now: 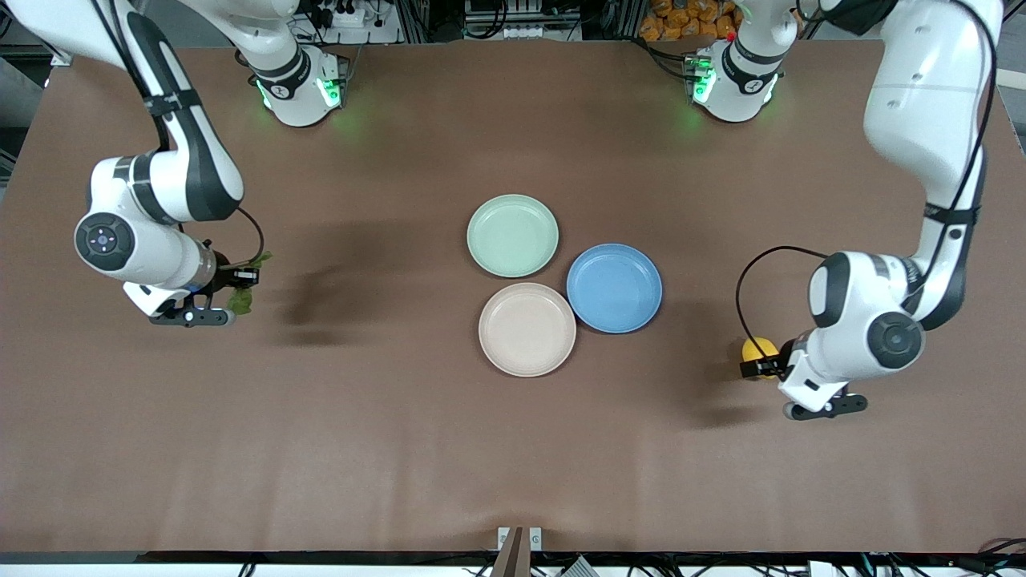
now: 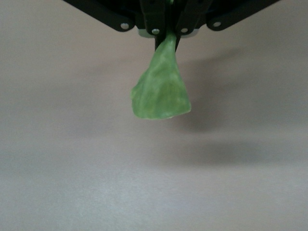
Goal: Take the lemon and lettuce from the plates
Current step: 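Lower the lemon and open the left gripper while the right gripper lowers lettuce, then raise the left gripper away while the right gripper releases the lettuce and withdraws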
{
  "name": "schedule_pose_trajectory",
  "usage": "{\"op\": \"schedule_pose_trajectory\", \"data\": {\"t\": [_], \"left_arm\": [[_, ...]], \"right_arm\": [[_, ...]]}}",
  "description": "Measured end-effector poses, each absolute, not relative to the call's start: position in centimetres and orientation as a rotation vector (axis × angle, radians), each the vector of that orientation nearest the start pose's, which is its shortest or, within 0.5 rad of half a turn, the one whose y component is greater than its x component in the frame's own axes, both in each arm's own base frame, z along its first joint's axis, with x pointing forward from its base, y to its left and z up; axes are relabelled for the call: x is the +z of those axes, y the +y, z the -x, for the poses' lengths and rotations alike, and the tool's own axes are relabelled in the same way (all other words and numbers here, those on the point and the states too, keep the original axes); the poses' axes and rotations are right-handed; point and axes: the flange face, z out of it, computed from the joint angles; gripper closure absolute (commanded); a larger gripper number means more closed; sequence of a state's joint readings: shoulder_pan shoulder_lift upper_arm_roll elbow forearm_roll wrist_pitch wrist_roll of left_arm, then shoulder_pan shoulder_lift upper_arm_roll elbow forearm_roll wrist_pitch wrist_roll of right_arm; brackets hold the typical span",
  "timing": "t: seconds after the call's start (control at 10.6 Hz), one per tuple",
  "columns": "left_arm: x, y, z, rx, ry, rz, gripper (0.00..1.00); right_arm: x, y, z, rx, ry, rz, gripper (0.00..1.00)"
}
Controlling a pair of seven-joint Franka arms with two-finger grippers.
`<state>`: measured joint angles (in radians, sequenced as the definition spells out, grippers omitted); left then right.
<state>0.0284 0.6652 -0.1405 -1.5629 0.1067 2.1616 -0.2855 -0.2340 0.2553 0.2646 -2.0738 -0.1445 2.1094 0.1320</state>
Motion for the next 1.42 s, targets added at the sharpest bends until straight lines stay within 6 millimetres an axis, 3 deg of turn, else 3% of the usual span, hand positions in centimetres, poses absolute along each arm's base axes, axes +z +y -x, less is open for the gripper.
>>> {"op": "schedule_pose_trajectory", "data": {"t": [0.38,0.47,0.57,0.66,0.94,1.42], "left_arm": [[37.5,-7.0,-69.0,-0.074,-0.171,3.124,0.0],[40.4,-7.5,-68.4,-0.081,-0.159,3.122,0.0],[43.1,-7.8,-67.8,-0.086,-0.152,3.118,0.0],[45.6,-8.1,-67.2,-0.1,-0.148,3.114,0.0],[52.2,-8.9,-64.8,-0.143,-0.129,3.105,0.0],[60.7,-8.6,-60.8,-0.123,-0.15,3.092,0.0]], "right_arm": [[24.5,-2.9,-56.4,0.303,0.053,3.177,0.96],[23.1,-3.3,-56.4,0.302,0.061,3.171,0.71],[22.0,-3.6,-56.4,0.301,0.069,3.166,0.18],[21.4,-3.9,-56.4,0.304,0.076,3.164,0.0],[22.4,-4.9,-57.5,0.259,0.054,3.191,0.0],[27.1,-6.4,-58.8,0.188,0.07,3.247,0.0]]}}
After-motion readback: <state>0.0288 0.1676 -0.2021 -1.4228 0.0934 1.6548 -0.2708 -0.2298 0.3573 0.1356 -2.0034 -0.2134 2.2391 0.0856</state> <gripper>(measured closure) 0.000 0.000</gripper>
